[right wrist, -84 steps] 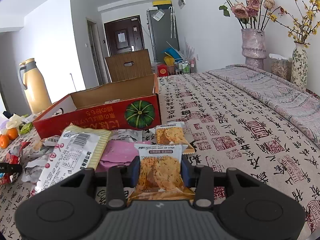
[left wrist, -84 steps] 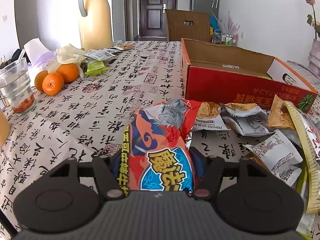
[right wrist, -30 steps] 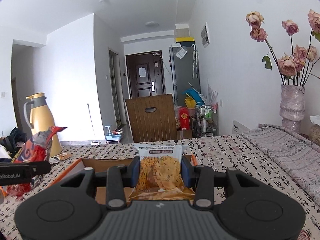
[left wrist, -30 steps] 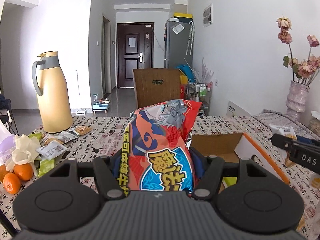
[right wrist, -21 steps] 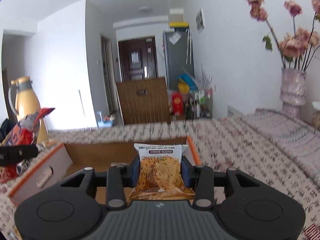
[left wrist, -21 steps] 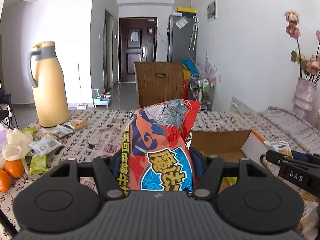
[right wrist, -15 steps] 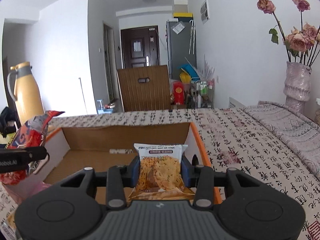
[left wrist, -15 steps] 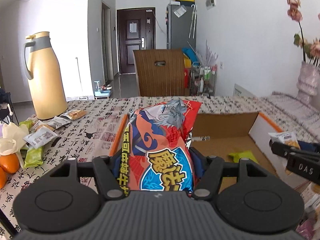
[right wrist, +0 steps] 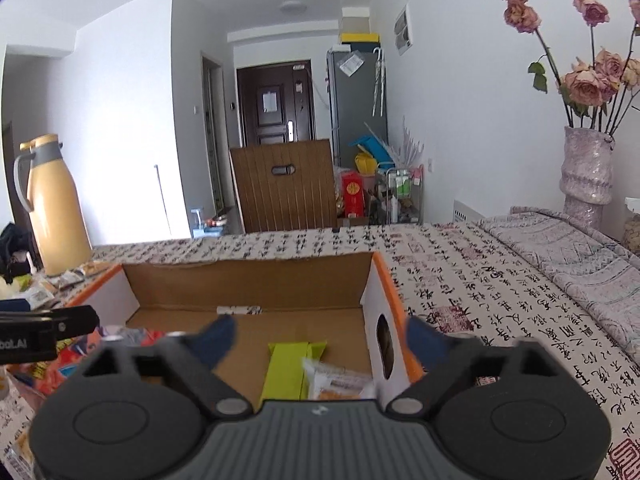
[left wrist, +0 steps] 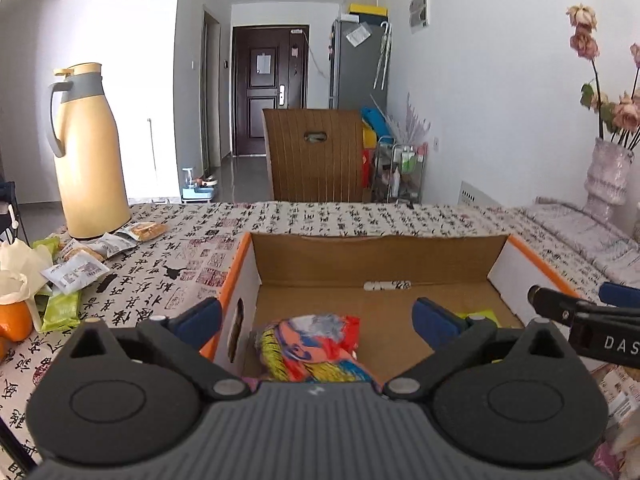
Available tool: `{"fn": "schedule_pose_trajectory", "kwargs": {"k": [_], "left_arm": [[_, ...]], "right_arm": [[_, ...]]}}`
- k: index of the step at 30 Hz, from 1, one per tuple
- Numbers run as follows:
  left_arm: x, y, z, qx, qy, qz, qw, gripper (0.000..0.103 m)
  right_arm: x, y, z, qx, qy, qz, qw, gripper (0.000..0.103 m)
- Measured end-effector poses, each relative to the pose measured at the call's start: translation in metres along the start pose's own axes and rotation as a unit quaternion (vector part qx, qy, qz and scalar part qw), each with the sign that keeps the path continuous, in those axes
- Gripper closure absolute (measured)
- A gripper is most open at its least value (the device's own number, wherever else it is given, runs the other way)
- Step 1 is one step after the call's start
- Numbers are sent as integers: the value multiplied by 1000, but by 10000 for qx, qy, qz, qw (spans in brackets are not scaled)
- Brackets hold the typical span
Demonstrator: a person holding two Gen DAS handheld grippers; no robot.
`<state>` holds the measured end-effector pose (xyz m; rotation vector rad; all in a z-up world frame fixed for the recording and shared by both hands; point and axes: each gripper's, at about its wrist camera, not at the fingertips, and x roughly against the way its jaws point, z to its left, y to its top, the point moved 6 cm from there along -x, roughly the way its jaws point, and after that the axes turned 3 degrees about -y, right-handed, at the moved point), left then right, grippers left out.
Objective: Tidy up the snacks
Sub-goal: 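Carry both packets over the red box and open both tools to drop them, then move both tools back from the box toward the remaining snacks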
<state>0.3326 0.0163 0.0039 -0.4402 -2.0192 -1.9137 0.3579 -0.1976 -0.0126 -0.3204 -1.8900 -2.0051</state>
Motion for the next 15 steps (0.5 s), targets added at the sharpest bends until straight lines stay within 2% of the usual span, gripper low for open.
{"fn": "schedule_pose_trajectory", "kwargs": {"k": [15], "left_arm": [[20,10,-6,40,-119,-230,9997,0]], "right_arm": [[4,5,-1,-49,29,-91,9999,0]]}}
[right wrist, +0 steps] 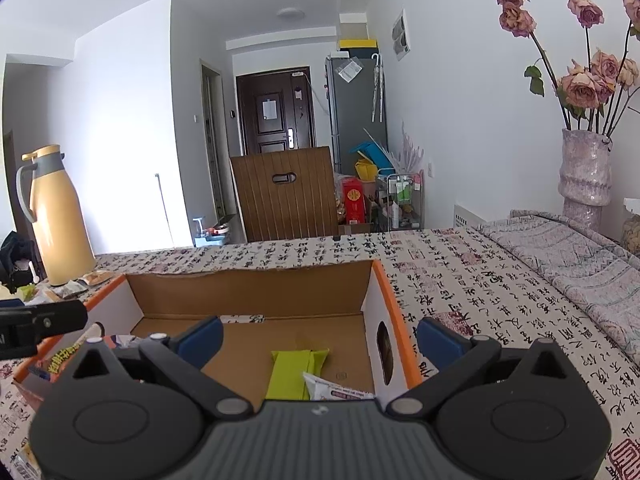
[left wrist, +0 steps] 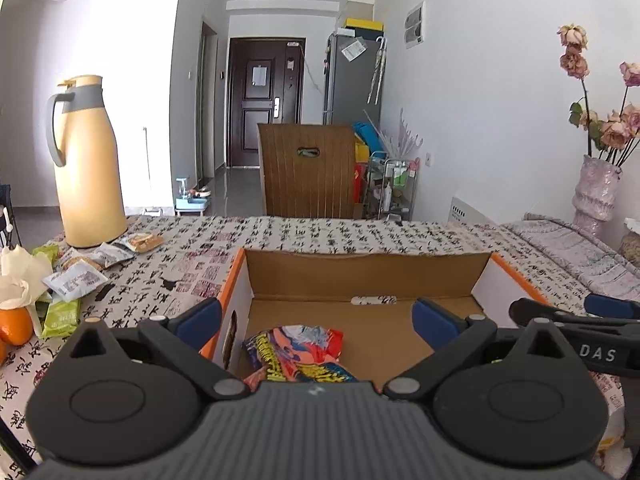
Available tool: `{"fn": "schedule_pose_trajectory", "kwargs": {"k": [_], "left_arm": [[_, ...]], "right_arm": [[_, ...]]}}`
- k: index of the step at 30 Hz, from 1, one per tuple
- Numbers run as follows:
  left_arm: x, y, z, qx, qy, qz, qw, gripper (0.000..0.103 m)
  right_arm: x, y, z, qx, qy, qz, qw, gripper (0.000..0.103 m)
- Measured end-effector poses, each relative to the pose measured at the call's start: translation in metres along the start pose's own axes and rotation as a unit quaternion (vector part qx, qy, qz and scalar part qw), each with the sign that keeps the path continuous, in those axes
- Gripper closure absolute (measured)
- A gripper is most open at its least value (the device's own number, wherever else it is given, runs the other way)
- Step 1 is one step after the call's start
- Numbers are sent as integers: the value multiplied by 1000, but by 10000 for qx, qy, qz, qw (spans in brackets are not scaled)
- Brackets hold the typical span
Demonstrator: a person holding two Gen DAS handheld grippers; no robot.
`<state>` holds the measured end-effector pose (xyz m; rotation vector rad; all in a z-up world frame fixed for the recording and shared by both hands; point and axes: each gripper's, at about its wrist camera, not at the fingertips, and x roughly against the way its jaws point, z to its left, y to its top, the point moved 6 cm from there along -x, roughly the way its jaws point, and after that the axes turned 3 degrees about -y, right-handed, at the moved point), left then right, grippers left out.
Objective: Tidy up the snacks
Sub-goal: 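Move both tools back from the box toward the remaining snacks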
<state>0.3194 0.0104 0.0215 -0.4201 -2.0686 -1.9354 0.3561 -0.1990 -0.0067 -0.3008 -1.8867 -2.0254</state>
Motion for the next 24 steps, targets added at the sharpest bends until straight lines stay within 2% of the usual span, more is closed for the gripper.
{"fn": "schedule_pose_trajectory", "kwargs": {"k": [10,24], "left_arm": [[30,19,-1,89,44,-210,9997,0],[88,13,4,84,54,-394,9992,0]], "right_arm": [[28,19,3,1,68,-225,9997,0],[89,14,6,81,216,-392,9990,0]]}}
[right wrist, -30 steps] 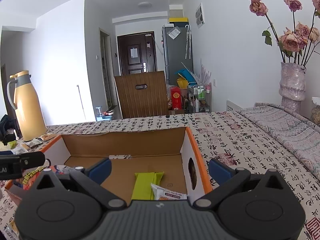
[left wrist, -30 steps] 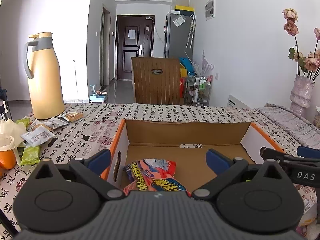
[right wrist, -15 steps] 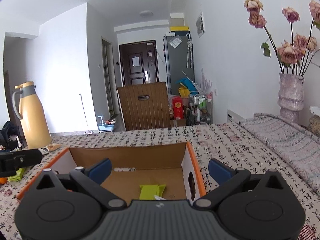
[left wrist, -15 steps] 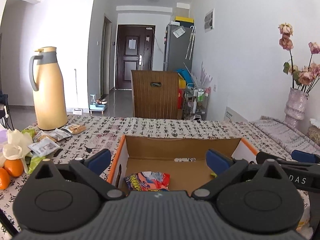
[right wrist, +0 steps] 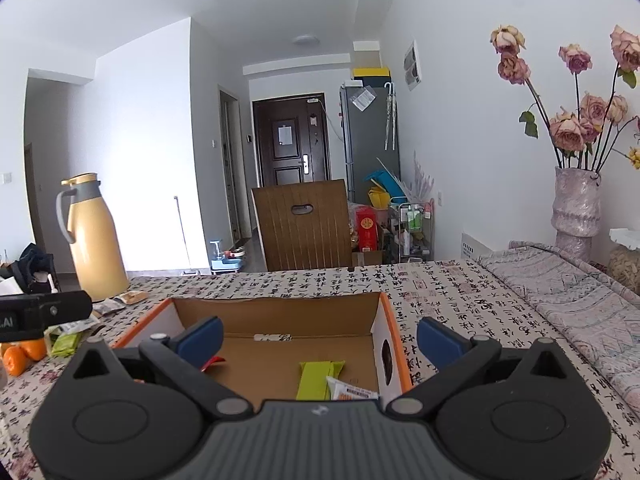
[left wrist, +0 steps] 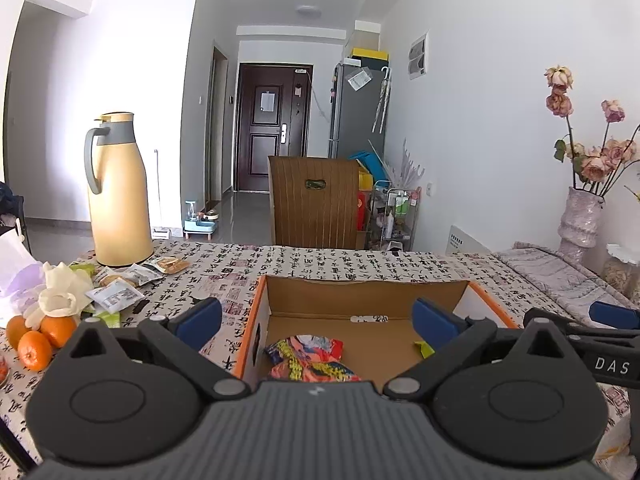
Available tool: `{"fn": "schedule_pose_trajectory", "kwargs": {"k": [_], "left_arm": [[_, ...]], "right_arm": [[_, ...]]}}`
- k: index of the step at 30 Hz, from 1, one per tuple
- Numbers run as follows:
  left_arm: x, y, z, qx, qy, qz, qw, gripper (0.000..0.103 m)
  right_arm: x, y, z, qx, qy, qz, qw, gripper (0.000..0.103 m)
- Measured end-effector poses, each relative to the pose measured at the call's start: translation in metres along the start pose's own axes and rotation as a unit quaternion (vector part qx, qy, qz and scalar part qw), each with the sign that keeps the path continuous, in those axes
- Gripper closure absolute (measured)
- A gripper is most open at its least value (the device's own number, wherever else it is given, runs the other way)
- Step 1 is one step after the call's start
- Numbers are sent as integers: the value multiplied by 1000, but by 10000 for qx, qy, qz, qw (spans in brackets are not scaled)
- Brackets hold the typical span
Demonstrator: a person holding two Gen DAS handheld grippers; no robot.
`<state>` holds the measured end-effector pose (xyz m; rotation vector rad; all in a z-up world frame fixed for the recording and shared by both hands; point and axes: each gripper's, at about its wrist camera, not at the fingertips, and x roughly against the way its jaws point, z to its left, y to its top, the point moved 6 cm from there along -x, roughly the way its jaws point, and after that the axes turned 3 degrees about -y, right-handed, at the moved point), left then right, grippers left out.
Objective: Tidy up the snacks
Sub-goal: 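Move both tools back from the box toward the remaining snacks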
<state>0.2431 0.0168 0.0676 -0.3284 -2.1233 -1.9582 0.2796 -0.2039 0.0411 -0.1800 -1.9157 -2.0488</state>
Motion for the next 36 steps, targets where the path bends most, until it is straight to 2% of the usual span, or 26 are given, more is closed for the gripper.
{"fn": "schedule_pose_trajectory", "kwargs": {"k": [9,18,25,36], "left_arm": [[39,-16,1,0,-55,9,10000,0],[63,-44,9,38,-75,189,9998,0],[75,-71,23,120,13,406,9991,0],[89,-122,42,193,82,820,9964,0]], "right_arm": [[41,-13,5,74,84,-13,9999,0],[73,-37,11,153,176,147,9996,0],[92,-68,19,246,277,451,9983,0],[100,-124,31,172,451,1200,9916,0]]}}
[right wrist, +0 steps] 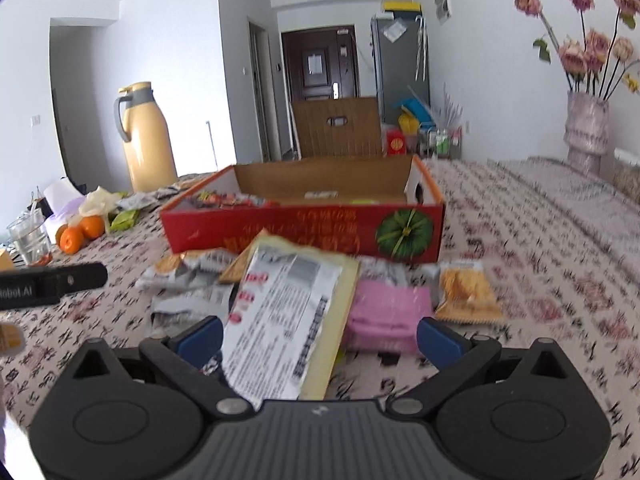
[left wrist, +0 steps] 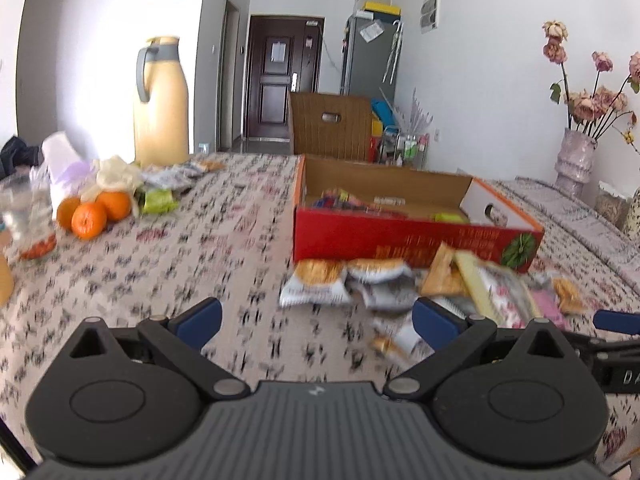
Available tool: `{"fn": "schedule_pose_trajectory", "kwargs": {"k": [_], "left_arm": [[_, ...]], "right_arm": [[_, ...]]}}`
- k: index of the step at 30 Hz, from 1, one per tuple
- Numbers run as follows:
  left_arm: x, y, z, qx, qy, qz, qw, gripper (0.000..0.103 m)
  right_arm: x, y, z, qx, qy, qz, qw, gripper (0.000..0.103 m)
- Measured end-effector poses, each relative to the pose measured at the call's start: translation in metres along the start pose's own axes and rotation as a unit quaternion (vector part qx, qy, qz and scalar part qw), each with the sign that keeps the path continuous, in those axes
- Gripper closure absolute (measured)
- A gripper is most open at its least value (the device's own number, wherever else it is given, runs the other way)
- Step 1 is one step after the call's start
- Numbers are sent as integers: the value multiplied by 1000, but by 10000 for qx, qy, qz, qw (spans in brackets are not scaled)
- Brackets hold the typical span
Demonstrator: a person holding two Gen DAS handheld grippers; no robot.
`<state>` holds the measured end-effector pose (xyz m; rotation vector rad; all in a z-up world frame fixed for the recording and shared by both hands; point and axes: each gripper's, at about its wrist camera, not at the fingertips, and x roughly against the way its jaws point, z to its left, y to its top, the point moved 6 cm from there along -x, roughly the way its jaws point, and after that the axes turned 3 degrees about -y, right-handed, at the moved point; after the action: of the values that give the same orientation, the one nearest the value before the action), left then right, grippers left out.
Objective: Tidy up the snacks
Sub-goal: 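Move both tools back from the box toward the remaining snacks, then grasp the white wafer packet with the right tool while the left tool grasps a biscuit packet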
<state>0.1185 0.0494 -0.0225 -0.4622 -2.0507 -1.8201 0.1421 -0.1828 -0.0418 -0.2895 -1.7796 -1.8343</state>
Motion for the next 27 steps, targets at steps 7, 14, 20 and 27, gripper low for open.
{"fn": "schedule_pose_trajectory", "kwargs": {"k": [7,14,20,27], "left_arm": [[-1,-13,6,73,-6,154,9999,0],[-4,-16,3,24,-95,206,9997,0],[-7,-19,0,7,-147,265,9995,0],[-11,-22,-1,25,-172,325,9993,0]], "right_arm": [[-10,-1,11,31,83,134,9999,0],[-26,0,19,-32,-32,261,9997,1],[-37,1,26,-38,-54,359,9993,20],[-39,-1,28,-48,-113,353,9993,36]]}}
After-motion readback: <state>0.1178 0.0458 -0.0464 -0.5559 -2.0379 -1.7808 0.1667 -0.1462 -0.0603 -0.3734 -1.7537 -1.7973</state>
